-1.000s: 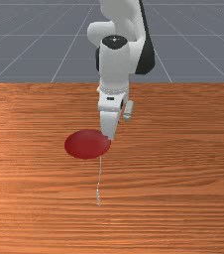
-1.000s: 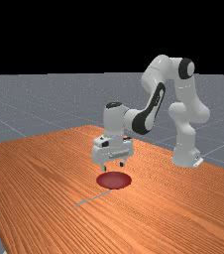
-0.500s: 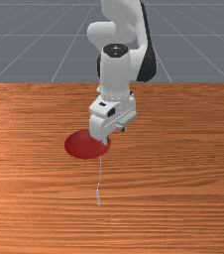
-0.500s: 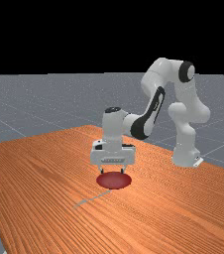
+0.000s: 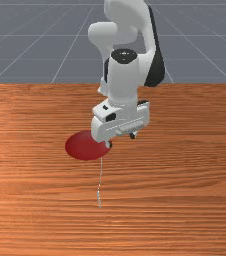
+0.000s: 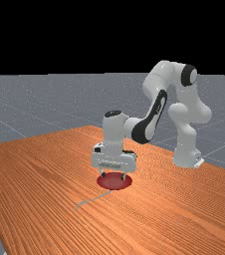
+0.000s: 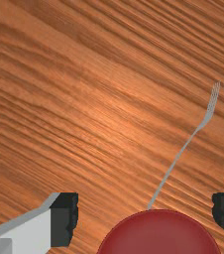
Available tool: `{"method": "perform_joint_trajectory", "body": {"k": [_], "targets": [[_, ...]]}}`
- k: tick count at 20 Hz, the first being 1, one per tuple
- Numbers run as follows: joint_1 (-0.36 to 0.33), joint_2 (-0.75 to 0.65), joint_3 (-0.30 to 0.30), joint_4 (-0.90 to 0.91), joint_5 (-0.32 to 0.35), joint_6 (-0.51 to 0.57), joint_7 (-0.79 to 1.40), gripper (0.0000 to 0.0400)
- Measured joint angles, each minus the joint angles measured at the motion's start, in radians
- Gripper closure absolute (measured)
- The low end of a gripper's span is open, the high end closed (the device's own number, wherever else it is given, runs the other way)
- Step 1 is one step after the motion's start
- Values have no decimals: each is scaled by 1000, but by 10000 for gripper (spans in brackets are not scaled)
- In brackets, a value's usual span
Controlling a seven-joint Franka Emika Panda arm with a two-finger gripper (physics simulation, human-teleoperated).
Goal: Put the fork on the plate
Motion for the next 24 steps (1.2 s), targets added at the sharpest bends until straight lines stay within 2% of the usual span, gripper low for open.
{"method": "perform_joint_trajectory", "body": {"k": [3,4,5,6,7,11,12,13,14,15,19,20,22,24], "targets": [[14,59,-23,97,25,-43,122,0],[2,69,-11,116,16,-49,57,0],[19,88,-33,145,35,-64,174,0],[-9,92,-3,159,11,-65,13,0],[26,113,-46,186,48,-83,242,0],[48,152,-73,215,79,-75,381,0],[16,147,-37,208,47,-66,187,0],[-1,145,-20,206,35,-62,100,0],[-1,145,-22,206,37,-62,110,0],[46,157,-89,211,97,-75,433,0],[-7,168,-126,222,131,-82,477,0],[-42,165,-108,222,112,-78,346,0],[-42,174,-135,231,136,-87,452,0],[-68,186,-119,236,126,-74,353,0]]}}
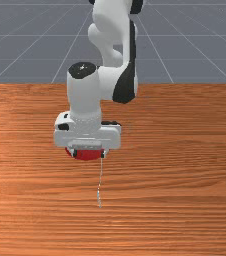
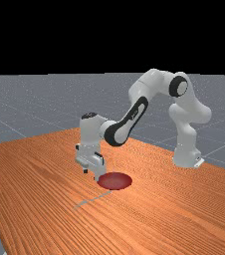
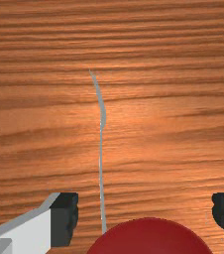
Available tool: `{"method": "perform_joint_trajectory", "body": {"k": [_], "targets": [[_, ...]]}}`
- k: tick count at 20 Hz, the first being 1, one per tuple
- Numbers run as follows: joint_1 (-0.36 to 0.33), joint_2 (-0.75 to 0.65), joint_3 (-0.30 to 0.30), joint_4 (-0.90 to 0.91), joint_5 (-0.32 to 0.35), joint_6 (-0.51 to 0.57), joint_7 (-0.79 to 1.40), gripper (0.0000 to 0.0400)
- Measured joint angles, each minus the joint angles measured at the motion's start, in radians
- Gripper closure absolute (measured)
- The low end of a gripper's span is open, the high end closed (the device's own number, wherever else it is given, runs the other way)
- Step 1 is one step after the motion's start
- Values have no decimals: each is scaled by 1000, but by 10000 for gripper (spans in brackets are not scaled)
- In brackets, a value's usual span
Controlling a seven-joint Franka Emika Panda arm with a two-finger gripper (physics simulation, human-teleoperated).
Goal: Put the fork on the plate
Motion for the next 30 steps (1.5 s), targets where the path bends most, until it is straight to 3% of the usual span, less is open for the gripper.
{"method": "perform_joint_trajectory", "body": {"k": [7,12,13,16,17,18,21,22,23,24,25,26,30], "targets": [[-32,34,-57,42,56,-27,182,0],[-60,-26,-19,-53,13,23,-60,0],[-92,68,-14,145,-30,-214,-99,0],[-134,93,-20,190,-31,-239,-141,0],[-187,213,-16,426,-42,-420,-149,0],[-155,53,-32,94,12,-98,-127,0],[-183,60,-40,105,16,-102,-144,0],[-212,57,-8,111,32,-122,-225,0],[-196,43,-11,86,29,-109,-205,0],[-155,3,-20,-3,22,1,-174,0],[-124,-16,-18,-37,21,26,-143,0],[-96,-9,-20,-11,-7,-43,-117,0],[-30,-31,-6,-44,-13,-29,-59,0]]}}
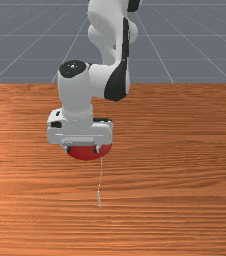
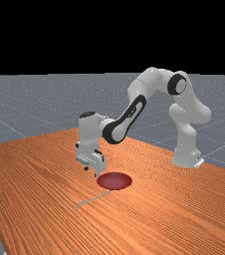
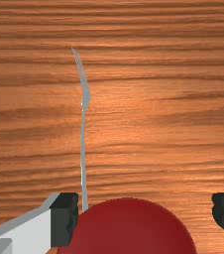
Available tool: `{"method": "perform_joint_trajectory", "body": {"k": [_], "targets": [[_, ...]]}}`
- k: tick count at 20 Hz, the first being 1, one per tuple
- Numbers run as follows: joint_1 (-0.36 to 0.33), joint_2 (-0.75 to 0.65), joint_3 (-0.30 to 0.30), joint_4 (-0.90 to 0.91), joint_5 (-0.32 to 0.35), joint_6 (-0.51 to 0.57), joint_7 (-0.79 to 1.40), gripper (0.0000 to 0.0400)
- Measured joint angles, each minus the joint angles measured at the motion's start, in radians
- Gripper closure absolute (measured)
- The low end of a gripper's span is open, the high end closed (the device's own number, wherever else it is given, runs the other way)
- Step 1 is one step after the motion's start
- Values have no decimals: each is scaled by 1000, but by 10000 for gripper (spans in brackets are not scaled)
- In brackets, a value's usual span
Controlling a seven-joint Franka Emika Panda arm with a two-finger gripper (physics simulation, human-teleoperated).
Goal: Put the fork on the plate
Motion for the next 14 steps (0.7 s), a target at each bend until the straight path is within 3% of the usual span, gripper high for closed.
{"method": "perform_joint_trajectory", "body": {"k": [10,11,14], "targets": [[48,-18,13,-67,16,101,52,0],[53,-7,14,-37,2,47,50,0],[99,-22,-9,-71,-28,68,113,0]]}}
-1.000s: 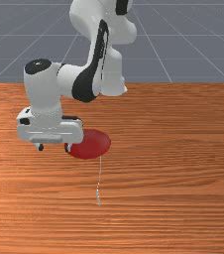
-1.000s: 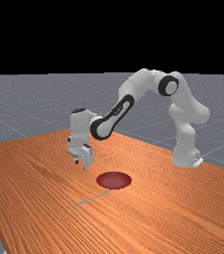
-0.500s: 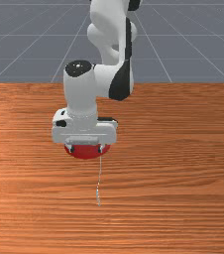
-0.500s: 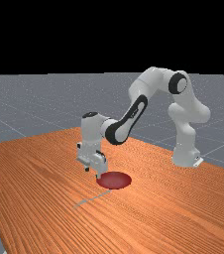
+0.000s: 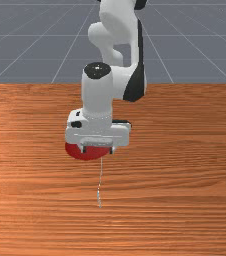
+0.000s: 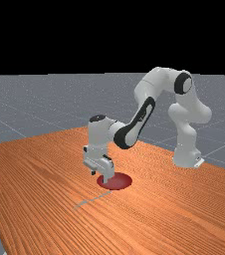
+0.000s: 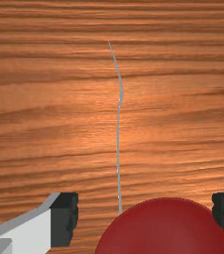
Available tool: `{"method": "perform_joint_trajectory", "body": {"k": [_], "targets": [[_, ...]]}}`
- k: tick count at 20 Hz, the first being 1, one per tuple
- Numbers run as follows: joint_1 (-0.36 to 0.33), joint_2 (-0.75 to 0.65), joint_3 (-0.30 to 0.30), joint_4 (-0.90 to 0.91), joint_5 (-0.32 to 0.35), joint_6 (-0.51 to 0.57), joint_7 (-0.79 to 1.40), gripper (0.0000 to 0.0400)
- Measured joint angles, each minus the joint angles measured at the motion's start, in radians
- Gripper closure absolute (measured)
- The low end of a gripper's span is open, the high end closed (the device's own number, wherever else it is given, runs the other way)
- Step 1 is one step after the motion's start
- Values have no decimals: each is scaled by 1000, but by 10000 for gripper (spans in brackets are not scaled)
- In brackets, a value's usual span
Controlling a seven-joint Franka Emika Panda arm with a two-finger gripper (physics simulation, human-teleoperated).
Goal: Put the fork on the plate
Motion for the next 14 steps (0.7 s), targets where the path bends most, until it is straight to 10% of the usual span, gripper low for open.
{"method": "perform_joint_trajectory", "body": {"k": [14], "targets": [[-39,104,58,-9,58,103,-50,0]]}}
